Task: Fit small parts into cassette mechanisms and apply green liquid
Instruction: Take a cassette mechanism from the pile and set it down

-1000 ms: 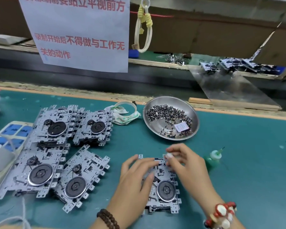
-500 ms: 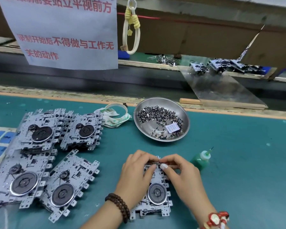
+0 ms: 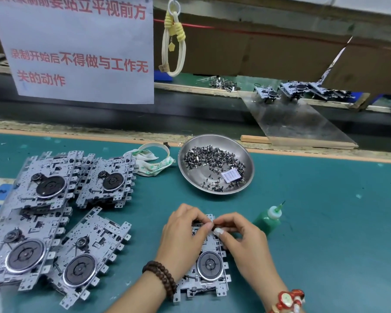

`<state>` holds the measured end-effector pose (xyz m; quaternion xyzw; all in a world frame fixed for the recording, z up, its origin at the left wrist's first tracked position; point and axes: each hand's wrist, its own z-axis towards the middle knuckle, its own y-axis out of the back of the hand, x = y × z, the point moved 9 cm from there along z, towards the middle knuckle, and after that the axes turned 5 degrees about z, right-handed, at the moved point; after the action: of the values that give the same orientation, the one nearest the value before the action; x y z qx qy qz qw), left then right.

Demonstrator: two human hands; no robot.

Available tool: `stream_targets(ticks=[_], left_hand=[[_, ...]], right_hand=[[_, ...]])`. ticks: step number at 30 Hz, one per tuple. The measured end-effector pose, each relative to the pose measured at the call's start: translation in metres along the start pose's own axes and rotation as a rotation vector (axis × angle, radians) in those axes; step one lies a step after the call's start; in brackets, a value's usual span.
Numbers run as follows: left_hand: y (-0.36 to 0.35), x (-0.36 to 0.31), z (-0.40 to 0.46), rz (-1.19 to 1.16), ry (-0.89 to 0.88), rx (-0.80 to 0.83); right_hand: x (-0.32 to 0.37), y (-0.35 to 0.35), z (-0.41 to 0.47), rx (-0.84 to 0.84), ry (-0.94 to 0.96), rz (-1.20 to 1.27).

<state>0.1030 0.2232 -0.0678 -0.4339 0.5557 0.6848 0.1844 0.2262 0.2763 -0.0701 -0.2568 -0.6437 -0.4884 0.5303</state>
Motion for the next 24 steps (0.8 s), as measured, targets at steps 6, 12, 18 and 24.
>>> stream_targets(ticks=[6, 12, 18, 24], left_hand=[[0.001, 0.003, 0.0, -0.031, 0.018, -0.012], [-0.002, 0.004, 0.001, 0.001, 0.04, 0.004], [-0.005, 0.004, 0.001, 0.031, 0.031, 0.033], [-0.005, 0.004, 0.0, 0.068, 0.011, 0.041]], right_hand=[[-0.003, 0.0, 0.0, -0.029, 0.001, 0.014], [-0.003, -0.006, 0.004, -0.01, 0.033, -0.062], [0.002, -0.009, 0.004, 0.012, 0.089, -0.153], [0.005, -0.012, 0.003, 0.008, 0.129, -0.265]])
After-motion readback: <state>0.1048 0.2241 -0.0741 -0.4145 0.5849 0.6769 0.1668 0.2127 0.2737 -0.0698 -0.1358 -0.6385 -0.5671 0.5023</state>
